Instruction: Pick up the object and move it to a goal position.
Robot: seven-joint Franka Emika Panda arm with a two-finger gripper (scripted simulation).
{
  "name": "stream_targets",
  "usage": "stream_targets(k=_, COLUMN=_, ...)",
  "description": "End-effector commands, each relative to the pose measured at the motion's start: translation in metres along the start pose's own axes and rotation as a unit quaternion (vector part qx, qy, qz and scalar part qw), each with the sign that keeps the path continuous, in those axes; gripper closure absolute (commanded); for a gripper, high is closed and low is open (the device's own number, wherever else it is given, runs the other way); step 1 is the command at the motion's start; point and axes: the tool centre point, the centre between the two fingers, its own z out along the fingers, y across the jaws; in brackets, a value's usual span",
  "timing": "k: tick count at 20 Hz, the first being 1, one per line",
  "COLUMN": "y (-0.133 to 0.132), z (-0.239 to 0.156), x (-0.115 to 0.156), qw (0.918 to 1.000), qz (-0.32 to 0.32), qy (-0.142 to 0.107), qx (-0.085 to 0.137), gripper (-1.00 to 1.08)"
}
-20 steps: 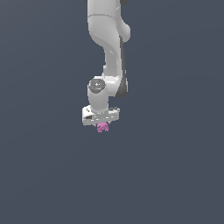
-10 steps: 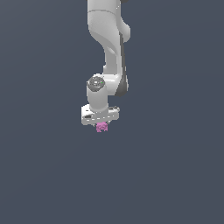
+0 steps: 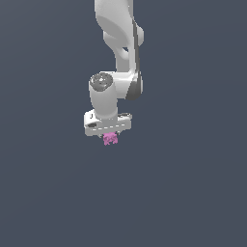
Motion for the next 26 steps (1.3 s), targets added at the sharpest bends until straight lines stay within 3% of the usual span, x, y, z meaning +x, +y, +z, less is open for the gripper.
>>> stream_targets(k=1, y=0.003, z=-0.022, x=0.009, qw=1.0, qz=0.0, qy=0.0, qx=0.0, gripper=1.08)
stream_targets(k=14, y=0.022, z=-0.135, x=0.062, qw=1.0, qz=0.0, qy=0.0, qx=0.0, gripper=1.08)
stream_targets(k=26, y=0.035, z=-0.209, x=0.098, qw=1.0, qz=0.0, qy=0.0, qx=0.0, gripper=1.08)
